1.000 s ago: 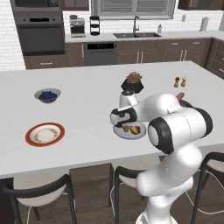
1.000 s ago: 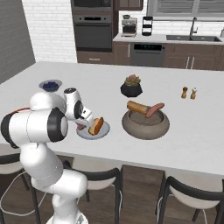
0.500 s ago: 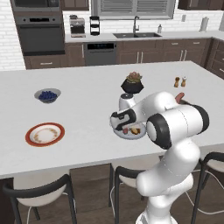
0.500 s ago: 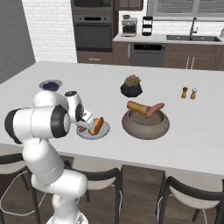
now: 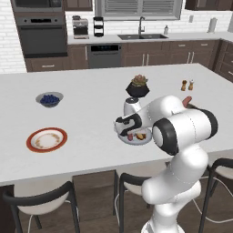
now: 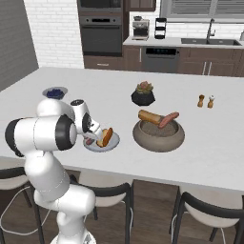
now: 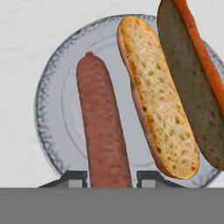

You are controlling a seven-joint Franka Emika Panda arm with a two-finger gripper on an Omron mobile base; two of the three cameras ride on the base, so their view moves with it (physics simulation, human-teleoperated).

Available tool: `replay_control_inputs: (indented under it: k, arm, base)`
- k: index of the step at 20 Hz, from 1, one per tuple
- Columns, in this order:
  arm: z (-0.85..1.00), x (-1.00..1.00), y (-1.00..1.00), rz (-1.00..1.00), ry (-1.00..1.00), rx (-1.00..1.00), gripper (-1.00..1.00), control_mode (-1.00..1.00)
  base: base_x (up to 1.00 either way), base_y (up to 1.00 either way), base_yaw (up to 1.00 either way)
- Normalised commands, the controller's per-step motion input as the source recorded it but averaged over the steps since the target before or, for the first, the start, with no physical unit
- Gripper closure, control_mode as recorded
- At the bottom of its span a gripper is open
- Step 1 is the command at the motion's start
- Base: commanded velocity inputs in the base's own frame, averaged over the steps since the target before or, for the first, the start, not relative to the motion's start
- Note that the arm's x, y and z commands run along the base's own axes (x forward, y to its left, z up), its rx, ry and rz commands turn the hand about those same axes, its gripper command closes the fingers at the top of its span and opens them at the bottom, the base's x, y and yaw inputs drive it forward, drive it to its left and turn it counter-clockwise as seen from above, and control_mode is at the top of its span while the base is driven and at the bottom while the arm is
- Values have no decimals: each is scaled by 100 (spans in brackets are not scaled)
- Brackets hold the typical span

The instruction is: Place one bun and one sausage from the bowl on each plate.

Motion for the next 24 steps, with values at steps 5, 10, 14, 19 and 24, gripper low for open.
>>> replay_control_inputs:
  k: [5, 10, 14, 19, 24]
  arm:
    - [0, 0, 0, 0, 0, 0, -100, -100]
    - [3, 0, 0, 0, 0, 0, -100, -100]
    - [68, -21, 0, 0, -3, 0, -100, -100]
    - [84, -15, -11, -7, -7, 0, -100, -100]
    - [69, -2, -39, -9, -4, 3, -100, -100]
  base:
    - [0, 0, 0]
    - [0, 0, 0]
    - [0, 0, 0]
    - [0, 0, 0]
    - [0, 0, 0]
